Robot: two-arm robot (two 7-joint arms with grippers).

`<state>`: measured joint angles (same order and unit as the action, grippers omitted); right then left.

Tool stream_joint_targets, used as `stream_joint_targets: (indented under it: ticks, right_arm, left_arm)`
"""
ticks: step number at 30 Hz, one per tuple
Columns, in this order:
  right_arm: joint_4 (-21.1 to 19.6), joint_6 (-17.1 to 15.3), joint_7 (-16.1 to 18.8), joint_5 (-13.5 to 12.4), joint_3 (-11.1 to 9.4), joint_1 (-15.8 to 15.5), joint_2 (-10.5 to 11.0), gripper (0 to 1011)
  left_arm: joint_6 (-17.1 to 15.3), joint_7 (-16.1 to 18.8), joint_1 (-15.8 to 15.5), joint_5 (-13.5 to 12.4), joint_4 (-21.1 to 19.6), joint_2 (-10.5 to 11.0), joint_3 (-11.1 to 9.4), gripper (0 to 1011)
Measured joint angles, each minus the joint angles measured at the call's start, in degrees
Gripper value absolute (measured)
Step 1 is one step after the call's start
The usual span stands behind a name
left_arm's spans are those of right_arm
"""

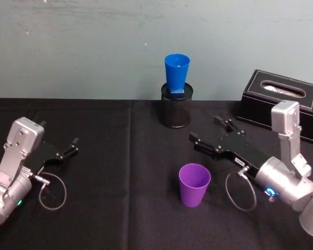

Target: Pick up one cup with a gripper and tap it against the other cup.

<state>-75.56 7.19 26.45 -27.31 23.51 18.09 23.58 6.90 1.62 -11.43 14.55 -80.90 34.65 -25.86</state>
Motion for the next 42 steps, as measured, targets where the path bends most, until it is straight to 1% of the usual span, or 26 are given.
stream_joint_targets:
  ticks: [1,2,3,5,6,7,8,9,11,15,18,20,42]
  right_arm:
    - [-0.4,-1.21,-2.77,0.9,-0.33,-0.44,-0.83,1000]
    - [-0.4,-1.21,-2.77,0.9,-0.33,-0.44,-0.83,1000]
    - [-0.7,-2.0,-5.03,1.7,-0.63,-0.86,-1.7,1000]
    - [-0.99,-2.47,-7.16,2.42,-0.93,-1.27,-2.42,1000]
    - [-1.34,-2.72,-9.45,3.36,-1.27,-1.72,-3.27,1000]
    - [-1.52,-2.75,-10.62,3.93,-1.42,-1.93,-3.59,1000]
    - [-1.86,-2.74,-12.75,5.03,-1.78,-2.41,-4.26,1000]
    - [-1.86,-2.74,-12.75,5.03,-1.78,-2.41,-4.26,1000]
    - [-2.26,-2.59,-16.04,6.91,-2.46,-3.18,-5.29,1000]
    - [-2.42,-2.71,-18.67,8.61,-3.09,-3.8,-6.18,1000]
    - [-2.38,-2.95,-19.49,9.47,-3.45,-4.05,-6.68,1000]
    - [-2.19,-2.96,-19.33,9.6,-3.53,-4.06,-6.76,1000]
    - [-2.23,-2.96,-19.47,9.67,-3.52,-4.12,-6.8,1000]
  left_arm:
    - [0.0,0.0,0.0,0.0,0.0,0.0,0.0,1011]
    - [0.0,0.0,0.0,0.0,0.0,0.0,0.0,1011]
    - [0.0,0.0,0.0,0.0,0.0,0.0,0.0,1011]
    - [0.0,0.0,0.0,0.0,0.0,0.0,0.0,1011]
    - [0.0,0.0,0.0,0.0,0.0,0.0,0.0,1012]
    - [0.01,0.0,0.0,0.0,0.0,0.0,0.0,1011]
    - [0.0,0.0,0.0,0.0,0.0,0.0,0.0,1011]
    - [0.0,0.0,0.0,0.0,0.0,0.0,0.0,1011]
    - [0.0,0.0,0.0,0.0,0.0,0.0,0.0,1011]
    - [0.0,0.0,0.0,0.0,0.0,0.0,0.0,1011]
    - [0.0,0.0,0.0,0.0,0.0,0.0,0.0,1012]
    - [0.0,0.0,0.0,0.0,0.0,0.0,0.0,1011]
    - [0.0,0.0,0.0,0.0,0.0,0.0,0.0,1011]
